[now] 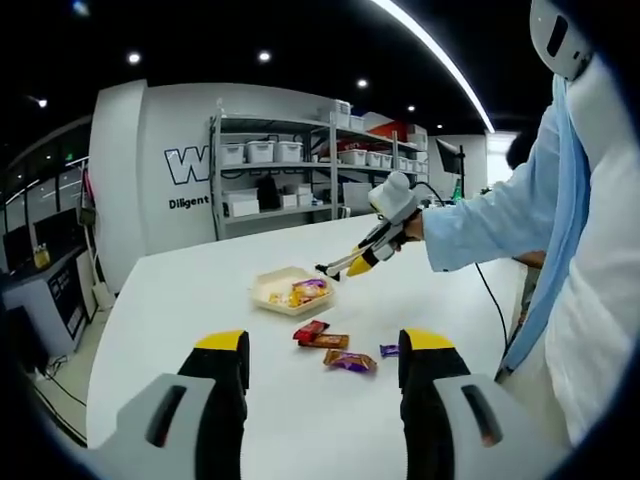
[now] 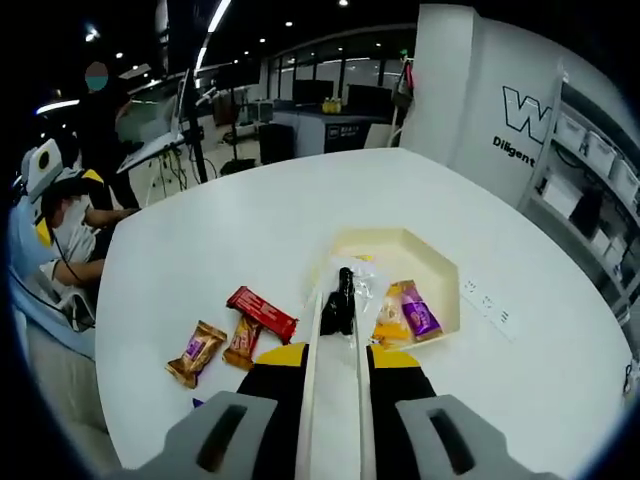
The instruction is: Place the target food into the container with the food tongs after gripping and lifting it, then release it inside without dropping or visibly crushing the food.
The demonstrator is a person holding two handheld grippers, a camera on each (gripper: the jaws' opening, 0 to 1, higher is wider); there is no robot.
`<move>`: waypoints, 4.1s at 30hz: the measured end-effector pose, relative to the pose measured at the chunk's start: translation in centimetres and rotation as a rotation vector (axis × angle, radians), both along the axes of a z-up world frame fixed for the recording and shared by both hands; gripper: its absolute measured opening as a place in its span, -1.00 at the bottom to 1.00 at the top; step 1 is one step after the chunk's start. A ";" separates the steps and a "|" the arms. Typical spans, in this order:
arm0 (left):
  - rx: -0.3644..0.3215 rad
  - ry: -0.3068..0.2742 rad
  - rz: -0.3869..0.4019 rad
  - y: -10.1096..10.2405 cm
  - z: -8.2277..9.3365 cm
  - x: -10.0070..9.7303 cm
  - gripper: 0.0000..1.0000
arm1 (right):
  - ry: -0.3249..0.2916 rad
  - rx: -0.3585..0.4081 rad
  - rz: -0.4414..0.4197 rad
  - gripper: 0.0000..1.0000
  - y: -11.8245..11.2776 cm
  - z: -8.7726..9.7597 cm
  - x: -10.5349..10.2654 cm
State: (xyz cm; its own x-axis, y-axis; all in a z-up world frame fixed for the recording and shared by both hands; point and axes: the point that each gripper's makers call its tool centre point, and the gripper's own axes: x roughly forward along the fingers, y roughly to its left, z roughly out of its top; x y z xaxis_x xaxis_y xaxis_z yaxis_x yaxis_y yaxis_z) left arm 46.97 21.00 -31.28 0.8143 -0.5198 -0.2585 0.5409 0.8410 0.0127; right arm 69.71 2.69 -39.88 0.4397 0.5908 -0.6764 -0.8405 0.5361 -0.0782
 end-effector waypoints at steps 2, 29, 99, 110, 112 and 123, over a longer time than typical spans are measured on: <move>0.000 0.003 0.003 0.1 -0.1 0.1 0.16 | 0.001 -0.002 0.000 -0.72 0.1 0.1 0.5; 0.008 0.023 0.040 1.6 -0.4 1.6 0.17 | -0.035 0.023 -0.023 -0.62 2.0 1.8 7.7; -0.001 0.009 0.026 1.9 -0.2 -0.4 0.17 | 0.197 -0.034 0.089 -0.59 6.1 -8.7 -9.1; 0.010 0.011 0.041 2.5 -0.1 -0.7 0.17 | 0.206 -0.076 0.066 -0.68 5.9 -9.8 -8.8; 0.008 0.011 0.041 2.5 -0.1 -0.7 0.17 | 0.202 -0.080 0.072 -0.70 5.9 -9.6 -8.8; 0.004 0.009 0.024 1.8 -0.2 -0.1 0.17 | 0.229 -0.057 0.115 -0.71 5.8 -8.7 -9.8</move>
State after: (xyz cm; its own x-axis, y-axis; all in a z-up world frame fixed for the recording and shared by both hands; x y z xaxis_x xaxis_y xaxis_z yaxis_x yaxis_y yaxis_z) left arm 46.82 22.77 -31.47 0.8243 -0.4987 -0.2678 0.5204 0.8539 0.0116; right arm 59.95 8.50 -48.62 0.2034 0.5862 -0.7842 -0.8951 0.4359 0.0937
